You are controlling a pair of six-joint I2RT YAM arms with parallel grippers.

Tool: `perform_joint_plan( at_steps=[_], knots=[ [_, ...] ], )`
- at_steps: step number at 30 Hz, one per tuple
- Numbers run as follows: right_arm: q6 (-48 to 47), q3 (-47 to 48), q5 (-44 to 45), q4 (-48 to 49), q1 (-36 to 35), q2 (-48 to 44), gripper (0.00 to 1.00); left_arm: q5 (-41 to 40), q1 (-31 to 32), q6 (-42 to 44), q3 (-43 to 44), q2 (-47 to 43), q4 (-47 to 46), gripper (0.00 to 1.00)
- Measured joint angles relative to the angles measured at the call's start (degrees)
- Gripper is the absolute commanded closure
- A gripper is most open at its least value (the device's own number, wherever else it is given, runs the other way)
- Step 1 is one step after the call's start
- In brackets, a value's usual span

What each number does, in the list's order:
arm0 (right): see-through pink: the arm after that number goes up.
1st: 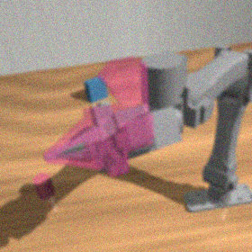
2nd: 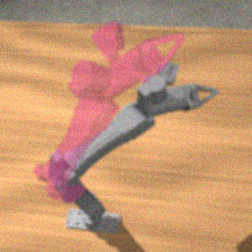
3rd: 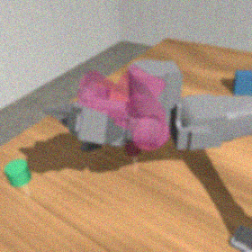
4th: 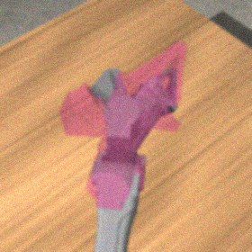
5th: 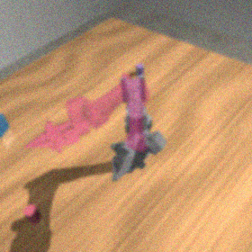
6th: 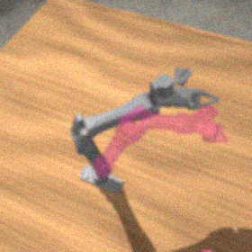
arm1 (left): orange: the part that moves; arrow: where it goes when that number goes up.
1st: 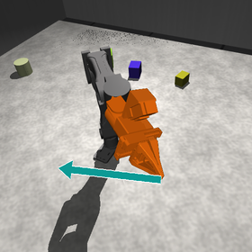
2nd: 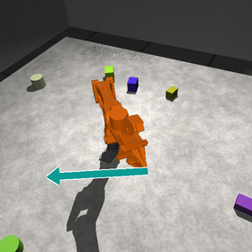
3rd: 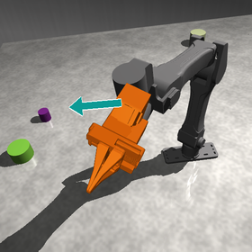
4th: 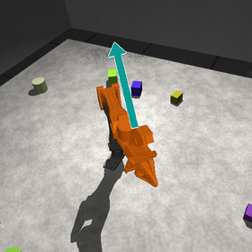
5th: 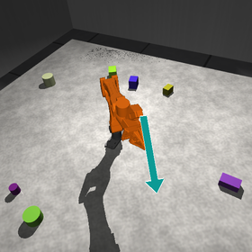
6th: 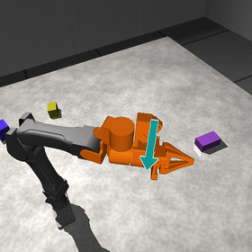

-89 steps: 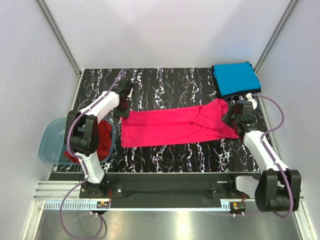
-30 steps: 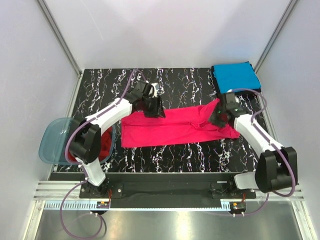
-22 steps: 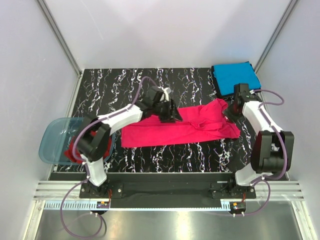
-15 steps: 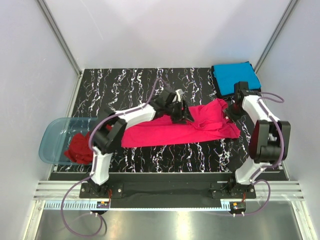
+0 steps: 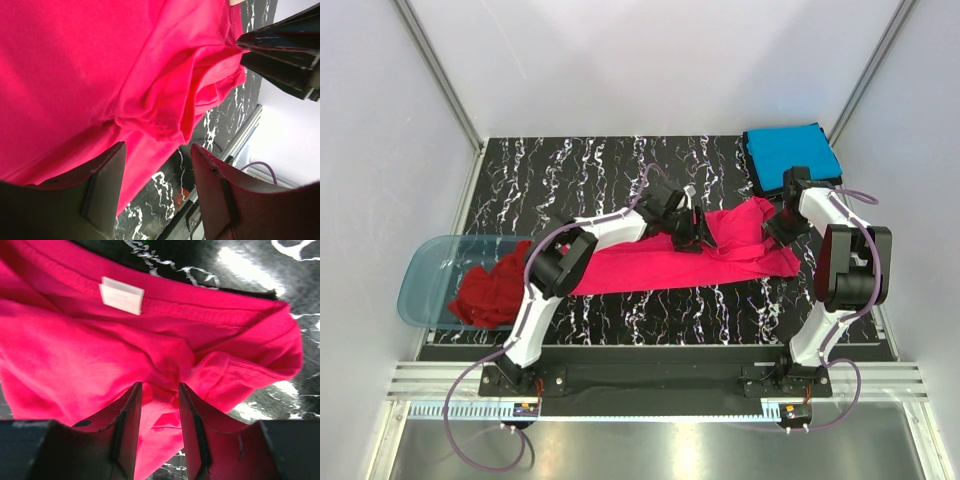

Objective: Fold and stack the t-shirts
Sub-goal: Fold the tshirt

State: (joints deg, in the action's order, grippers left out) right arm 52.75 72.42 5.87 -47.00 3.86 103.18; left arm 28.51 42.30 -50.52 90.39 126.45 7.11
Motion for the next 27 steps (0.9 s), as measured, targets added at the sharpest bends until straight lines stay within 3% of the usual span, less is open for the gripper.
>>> perform_joint_plan(
  at_steps=[9, 14, 19, 20, 23, 27],
  knots=[
    [-1.31, -0.5, -1.01, 2.43, 0.0, 0.0, 0.59, 1.73, 1.33, 0.13, 3.58, 4.07, -1.27, 0.4],
    [-1.86, -2.21, -1.51, 3.37, 0.0, -0.04, 0.68, 2.25, 1.86, 0.11, 4.98, 4.28, -2.14, 0.42],
    [-2.97, -4.74, -1.88, 3.89, 0.0, -1.46, 0.96, 3.04, 2.1, -0.04, 5.2, 4.61, -2.73, 0.6],
    [-3.32, -5.01, -1.81, 3.91, 0.0, -2.19, 1.0, 3.17, 2.14, 0.0, 5.2, 4.66, -2.69, 0.74],
    [-4.15, -6.27, -1.66, 4.42, 0.0, -5.86, 1.0, 3.54, 2.29, 0.31, 5.16, 4.66, -2.58, 0.97],
    [-4.79, -10.4, -0.59, 5.16, 0.0, -13.81, 1.0, 3.82, 2.45, 1.11, 4.72, 4.66, -2.4, 1.0]
  ],
)
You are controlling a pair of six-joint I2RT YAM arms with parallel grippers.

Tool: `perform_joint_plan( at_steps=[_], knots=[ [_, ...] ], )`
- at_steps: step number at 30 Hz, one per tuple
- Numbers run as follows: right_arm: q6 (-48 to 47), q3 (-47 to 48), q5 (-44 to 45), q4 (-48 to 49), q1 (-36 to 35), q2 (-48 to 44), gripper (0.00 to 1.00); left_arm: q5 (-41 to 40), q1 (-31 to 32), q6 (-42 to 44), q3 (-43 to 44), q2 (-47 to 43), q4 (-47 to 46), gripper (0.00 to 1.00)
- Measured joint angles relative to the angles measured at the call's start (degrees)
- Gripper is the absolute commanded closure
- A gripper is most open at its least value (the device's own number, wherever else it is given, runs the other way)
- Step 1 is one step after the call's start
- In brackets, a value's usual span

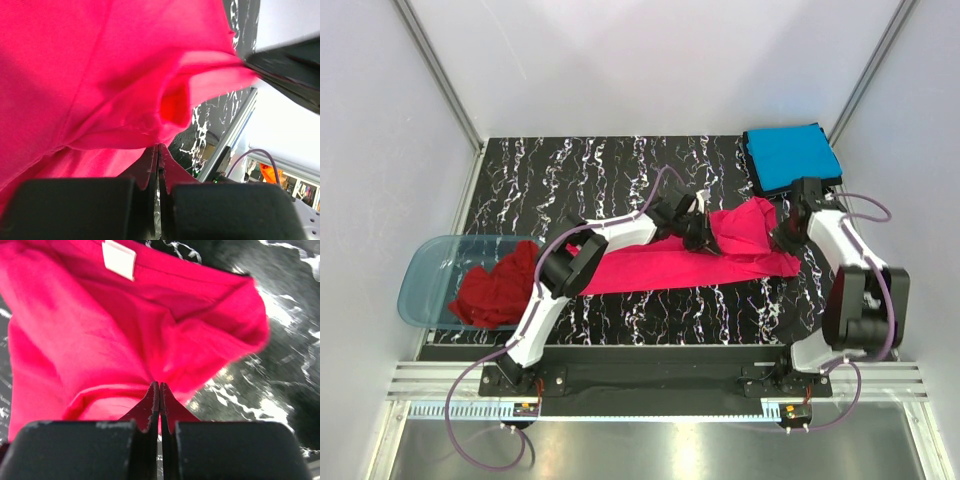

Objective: Fold and stack the t-shirts
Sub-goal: Fold the tshirt

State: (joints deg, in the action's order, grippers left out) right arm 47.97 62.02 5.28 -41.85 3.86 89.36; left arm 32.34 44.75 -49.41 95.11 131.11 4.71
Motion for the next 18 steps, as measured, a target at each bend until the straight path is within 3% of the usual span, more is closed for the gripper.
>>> perform_joint_plan(
  at_steps=[6, 12, 16, 18],
  knots=[
    [0.13, -8.92, 0.81, 1.46, -0.02, -12.79, 1.0, -0.04, 0.0, 1.2, -0.96, -0.13, 1.31, 1.0],
    [2.08, -16.7, 0.66, 3.69, -0.57, -19.06, 1.0, -0.52, 0.0, 2.08, -2.99, -1.01, 2.45, 1.0],
    [2.6, -18.73, 0.63, 5.51, -0.61, -19.91, 1.0, -1.66, 0.0, 3.39, -4.15, -2.91, 4.31, 0.71],
    [2.8, -19.21, 0.5, 7.13, -0.61, -19.91, 1.0, -2.38, 0.0, 3.37, -4.42, -4.28, 5.16, 0.69]
  ],
)
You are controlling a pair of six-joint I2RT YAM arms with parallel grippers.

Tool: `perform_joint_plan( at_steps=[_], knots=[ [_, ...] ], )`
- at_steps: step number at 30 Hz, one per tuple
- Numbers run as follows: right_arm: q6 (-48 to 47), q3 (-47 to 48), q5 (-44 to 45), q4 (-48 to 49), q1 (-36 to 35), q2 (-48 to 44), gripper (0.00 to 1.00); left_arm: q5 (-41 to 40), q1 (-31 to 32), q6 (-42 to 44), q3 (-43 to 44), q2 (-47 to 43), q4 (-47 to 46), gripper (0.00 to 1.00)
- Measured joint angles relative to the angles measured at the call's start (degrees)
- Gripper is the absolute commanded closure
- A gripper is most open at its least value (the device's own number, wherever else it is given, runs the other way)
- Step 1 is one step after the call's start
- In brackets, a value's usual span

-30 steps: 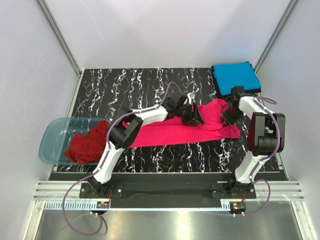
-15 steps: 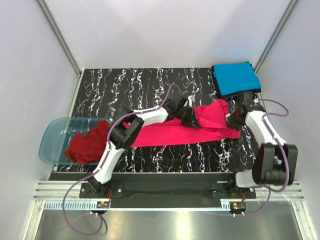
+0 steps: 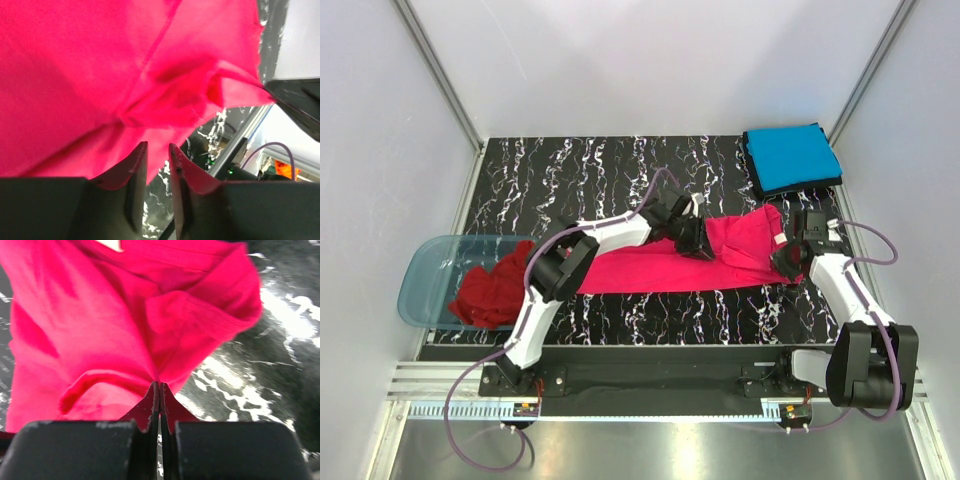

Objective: Fold and stack the t-shirts
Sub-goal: Fold the tshirt

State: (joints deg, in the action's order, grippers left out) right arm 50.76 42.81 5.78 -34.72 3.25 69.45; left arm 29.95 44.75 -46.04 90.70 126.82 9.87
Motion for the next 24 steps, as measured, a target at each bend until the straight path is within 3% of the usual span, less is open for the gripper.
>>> perform_joint_plan(
  at_steps=[1, 2, 5, 15, 24],
  knots=[
    [0.09, -0.28, -0.48, 1.01, 0.0, -0.02, 1.0, -0.37, 0.0, -0.04, -0.13, -0.81, 0.26, 0.68],
    [0.26, -0.7, -0.92, 2.12, 0.0, -0.02, 1.0, -0.7, 0.0, -0.04, -0.13, -1.66, 0.59, 0.59],
    [1.62, -2.82, -1.95, 5.73, -0.07, -0.31, 1.0, -1.84, 0.0, -0.79, -0.13, -4.42, 0.83, 0.55],
    [10.38, -13.09, -2.34, 12.15, -1.14, -11.61, 1.0, -3.02, 0.07, -2.27, 0.68, -5.7, 0.94, 0.52],
    [12.04, -14.8, -2.36, 14.67, -1.7, -14.97, 1.0, -2.75, 0.55, -2.27, 1.42, -3.23, 1.25, 0.49]
  ],
)
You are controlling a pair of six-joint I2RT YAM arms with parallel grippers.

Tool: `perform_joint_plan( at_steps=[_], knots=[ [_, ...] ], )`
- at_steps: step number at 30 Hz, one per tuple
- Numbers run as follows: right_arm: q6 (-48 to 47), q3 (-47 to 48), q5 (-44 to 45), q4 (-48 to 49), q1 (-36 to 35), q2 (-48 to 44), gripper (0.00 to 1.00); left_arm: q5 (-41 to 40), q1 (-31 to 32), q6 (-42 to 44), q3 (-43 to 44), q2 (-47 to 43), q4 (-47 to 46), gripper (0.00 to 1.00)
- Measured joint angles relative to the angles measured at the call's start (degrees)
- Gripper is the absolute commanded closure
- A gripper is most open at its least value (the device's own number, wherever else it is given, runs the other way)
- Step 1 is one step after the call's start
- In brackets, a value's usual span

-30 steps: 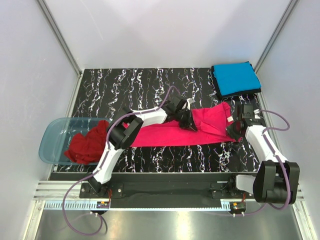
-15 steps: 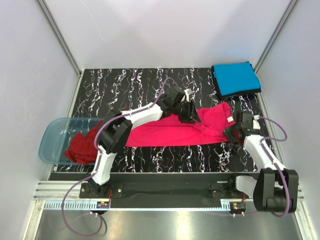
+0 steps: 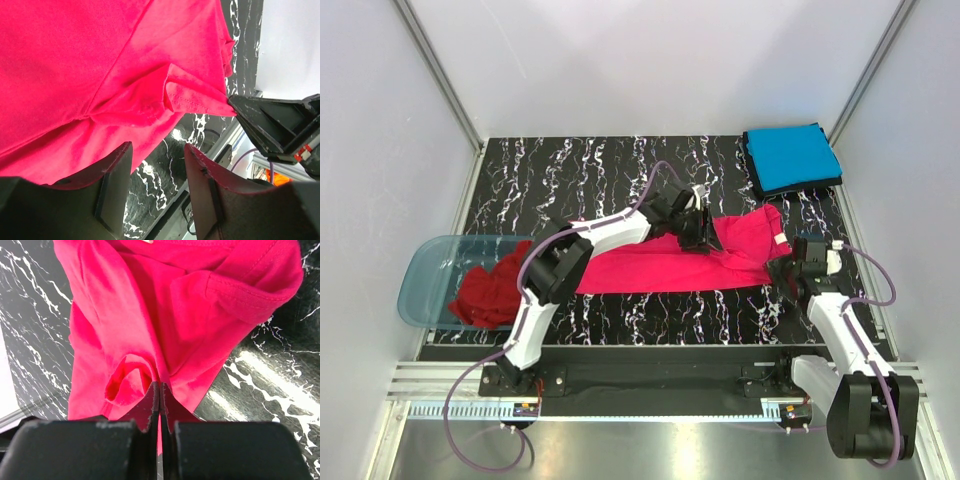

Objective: Fold and stack the t-shirts
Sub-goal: Fold the tshirt

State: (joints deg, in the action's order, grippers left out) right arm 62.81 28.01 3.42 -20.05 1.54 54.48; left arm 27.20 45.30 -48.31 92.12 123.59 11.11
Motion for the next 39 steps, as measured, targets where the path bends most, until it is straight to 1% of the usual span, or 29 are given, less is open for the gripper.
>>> perform_joint_plan(
  at_steps=[7, 18, 23, 31, 33, 34, 35, 36, 37, 38, 39],
  knots=[
    [0.09, -1.88, -0.02, 0.9, -0.79, 0.72, 1.0, 0.0, 0.68, 1.99, 1.22, 1.84, 0.39, 0.47],
    [0.04, -2.01, -0.07, 1.4, -0.79, 0.7, 1.0, -1.31, 1.64, 12.85, 4.35, 3.56, 1.25, 0.47],
    [0.04, -2.01, -0.09, 1.4, -0.79, 0.61, 1.0, -1.9, 2.6, 16.5, 5.79, 3.56, 0.48, 0.46],
    [0.04, -2.01, -0.13, 1.4, -0.79, -0.33, 1.0, -2.03, 3.45, 18.97, 7.82, 5.68, -0.96, 0.46],
    [0.04, -2.01, -0.44, 1.4, -0.79, -0.5, 1.0, -2.03, 3.63, 19.43, 7.93, 6.47, -0.87, 0.48],
    [0.09, -2.01, -0.68, 1.4, -0.81, -0.61, 1.0, -2.03, 3.72, 19.63, 8.11, 6.84, -0.85, 0.51],
    [0.15, -2.01, -1.05, 1.38, -0.81, -0.81, 1.0, -2.03, 3.76, 19.85, 8.33, 7.26, -0.76, 0.64],
    [0.35, -2.01, -1.16, 1.36, -0.81, -1.07, 1.0, -2.05, 3.76, 19.96, 8.61, 7.58, -0.66, 0.74],
    [0.63, -2.03, -1.38, 1.33, -0.81, -1.4, 1.0, -2.08, 3.76, 20.17, 8.79, 7.87, -0.61, 0.82],
    [0.94, -2.19, -1.46, 1.36, -0.81, -1.92, 1.0, -2.12, 3.78, 20.68, 8.81, 7.93, -0.57, 0.97],
    [1.31, -2.43, -1.55, 1.36, -0.81, -2.54, 1.0, -2.1, 3.76, 20.96, 8.81, 7.93, -0.39, 1.0]
  ],
)
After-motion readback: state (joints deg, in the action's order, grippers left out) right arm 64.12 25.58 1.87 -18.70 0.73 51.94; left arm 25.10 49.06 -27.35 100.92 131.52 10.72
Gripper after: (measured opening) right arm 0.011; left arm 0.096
